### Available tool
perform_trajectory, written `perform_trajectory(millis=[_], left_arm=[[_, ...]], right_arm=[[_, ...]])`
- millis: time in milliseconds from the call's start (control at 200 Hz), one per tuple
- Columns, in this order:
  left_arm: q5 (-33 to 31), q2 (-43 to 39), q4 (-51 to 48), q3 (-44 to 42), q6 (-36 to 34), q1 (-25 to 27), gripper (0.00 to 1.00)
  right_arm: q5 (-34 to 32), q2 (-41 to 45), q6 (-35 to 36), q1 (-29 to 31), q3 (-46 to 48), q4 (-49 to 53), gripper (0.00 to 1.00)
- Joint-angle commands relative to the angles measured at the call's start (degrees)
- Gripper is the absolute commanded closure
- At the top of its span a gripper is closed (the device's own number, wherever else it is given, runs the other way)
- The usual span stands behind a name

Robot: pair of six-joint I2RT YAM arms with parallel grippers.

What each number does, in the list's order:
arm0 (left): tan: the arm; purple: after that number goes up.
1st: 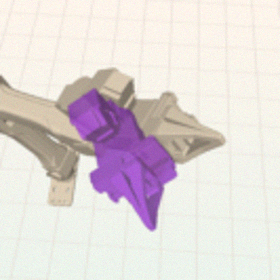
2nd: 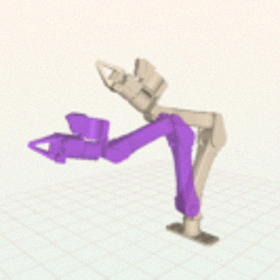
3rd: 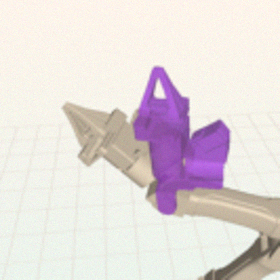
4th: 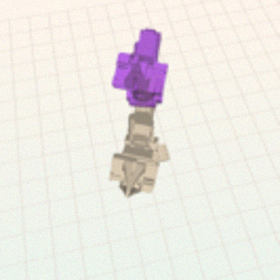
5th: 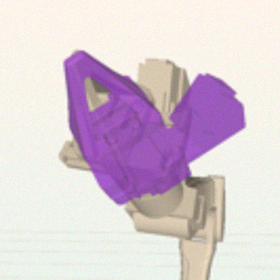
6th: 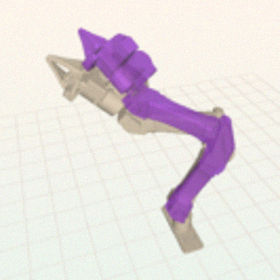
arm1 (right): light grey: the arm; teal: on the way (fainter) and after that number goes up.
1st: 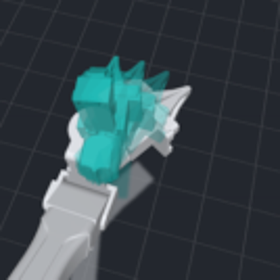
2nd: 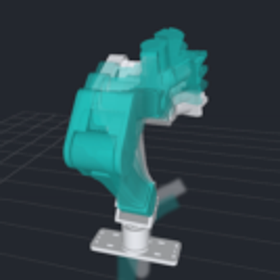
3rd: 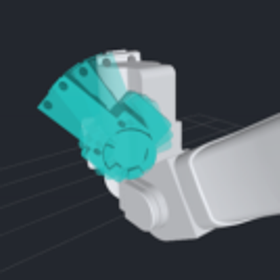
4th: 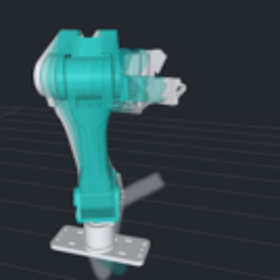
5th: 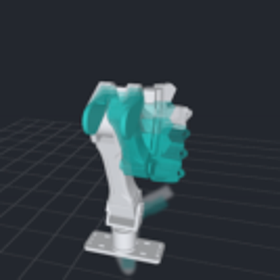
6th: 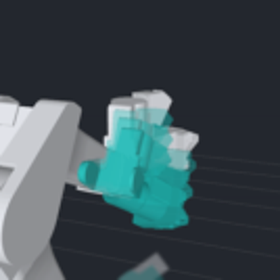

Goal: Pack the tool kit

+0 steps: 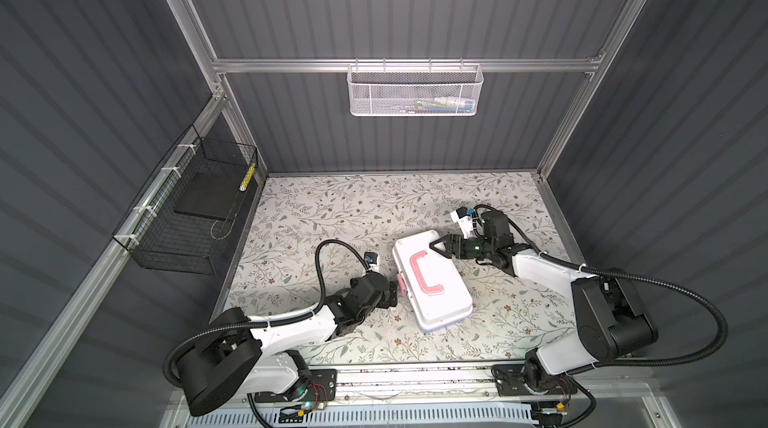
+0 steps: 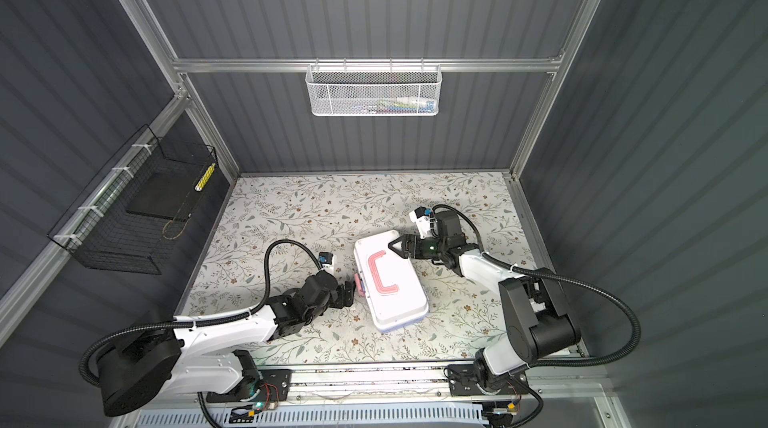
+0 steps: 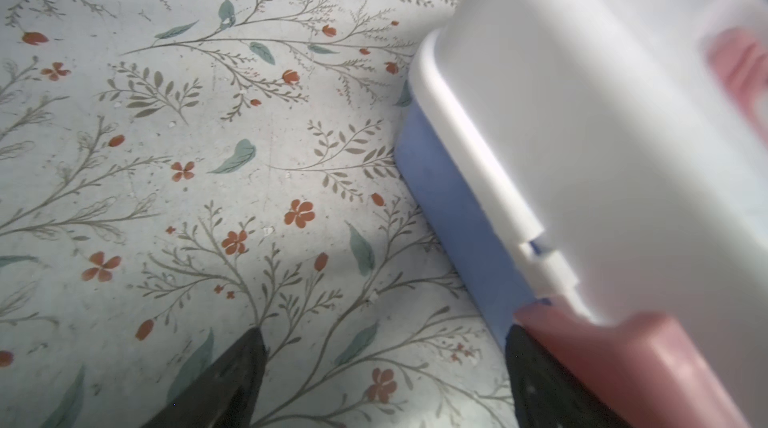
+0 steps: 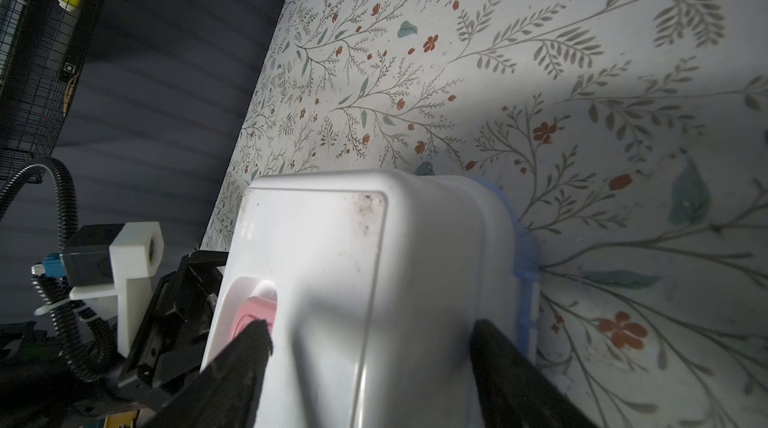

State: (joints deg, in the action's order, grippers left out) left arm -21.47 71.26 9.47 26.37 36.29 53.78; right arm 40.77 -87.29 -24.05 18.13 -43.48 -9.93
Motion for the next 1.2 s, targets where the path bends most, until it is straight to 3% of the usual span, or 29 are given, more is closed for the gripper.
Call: perform_trajectory(millis=[0,170,410,756,1191], left_arm=[[5.5,-3.2,4.2,-2.6,3.9,-1.7,0.11],[8.9,-4.4,8.3,-4.3,5.9,-1.9,0.14],[12.7,-3.5,16.8,-8.3,10.6,-1.9,0.26],[13.2,-8.2,16.3,-9.7,12.4,-1.9,0.3],[17.6,-5.6,23.5,-11.3,14.9,-1.9,0.43]], right_arm=[[3.2,-0.7,-1.3,0.7,1.7,1.4,0.22],[3.9,-0.9,-1.8,0.8,2.0,0.4,0.22],[4.1,-0.3,-2.0,0.7,2.7,-0.2,0.22],[3.9,-0.1,-2.2,0.7,3.7,-0.8,0.22],[4.1,-0.5,-2.1,0.8,3.3,-0.9,0.22]])
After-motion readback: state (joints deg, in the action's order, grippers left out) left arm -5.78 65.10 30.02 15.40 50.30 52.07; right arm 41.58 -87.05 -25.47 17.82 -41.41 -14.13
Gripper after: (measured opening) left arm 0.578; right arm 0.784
